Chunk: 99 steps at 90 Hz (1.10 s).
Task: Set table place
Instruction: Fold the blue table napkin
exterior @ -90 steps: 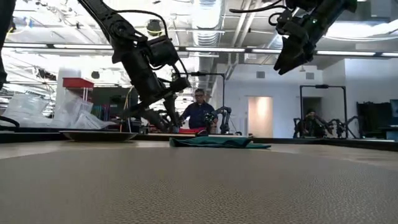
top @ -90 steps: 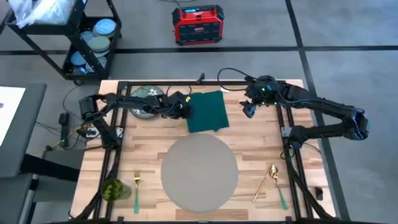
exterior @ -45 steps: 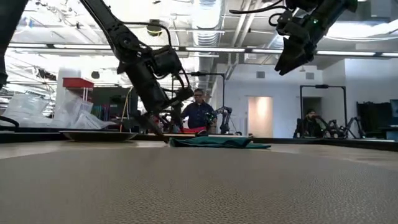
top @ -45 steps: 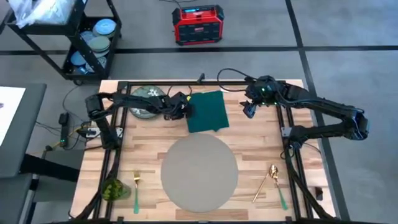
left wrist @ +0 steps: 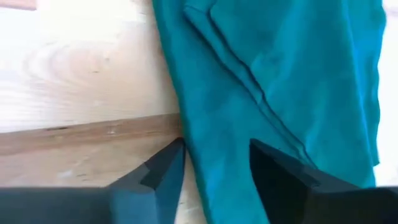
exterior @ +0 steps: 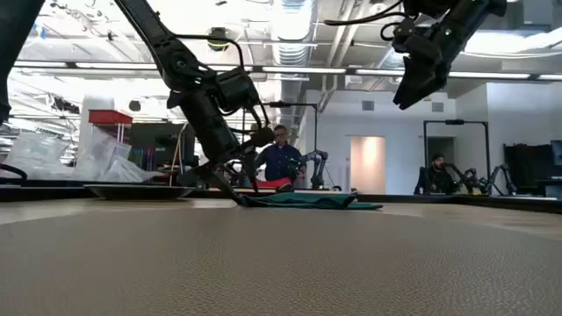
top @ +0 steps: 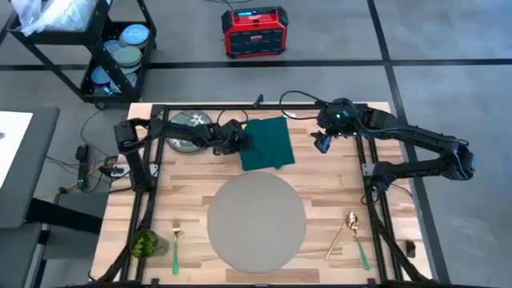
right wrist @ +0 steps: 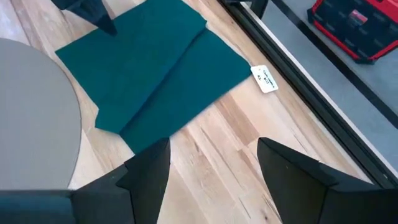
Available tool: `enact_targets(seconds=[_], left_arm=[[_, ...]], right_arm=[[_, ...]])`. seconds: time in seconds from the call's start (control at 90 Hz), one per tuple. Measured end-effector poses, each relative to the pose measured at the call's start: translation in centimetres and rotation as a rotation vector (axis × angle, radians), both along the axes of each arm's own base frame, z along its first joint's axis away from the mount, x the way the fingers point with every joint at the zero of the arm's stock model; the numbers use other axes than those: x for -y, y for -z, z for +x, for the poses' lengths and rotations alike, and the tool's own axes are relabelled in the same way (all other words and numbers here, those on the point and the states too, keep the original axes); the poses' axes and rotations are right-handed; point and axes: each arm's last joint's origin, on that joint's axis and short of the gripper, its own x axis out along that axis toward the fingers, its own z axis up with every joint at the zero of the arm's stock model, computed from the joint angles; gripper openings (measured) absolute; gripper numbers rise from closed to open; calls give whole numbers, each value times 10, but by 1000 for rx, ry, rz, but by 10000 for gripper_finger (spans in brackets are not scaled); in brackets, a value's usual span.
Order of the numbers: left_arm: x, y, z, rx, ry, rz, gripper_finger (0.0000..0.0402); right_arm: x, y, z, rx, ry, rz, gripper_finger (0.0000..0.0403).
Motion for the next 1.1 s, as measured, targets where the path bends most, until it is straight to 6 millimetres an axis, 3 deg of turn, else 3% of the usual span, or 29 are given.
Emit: enact_targets(seconds=[0.267, 0.567, 0.822, 1.1], left_arm=[[3, 2, 0, -34, -10, 51, 11], [5, -5, 0, -8, -15, 40, 0], [8, -51, -8, 137, -31, 80, 0], [18, -117, -38, 298, -27, 169, 0]], right_arm=[[0, 0, 0, 0, 0, 0, 230], [0, 1, -1, -11, 0, 6, 230], [0, 1, -1, -11, 0, 6, 230], [0, 1, -1, -10, -5, 0, 230]])
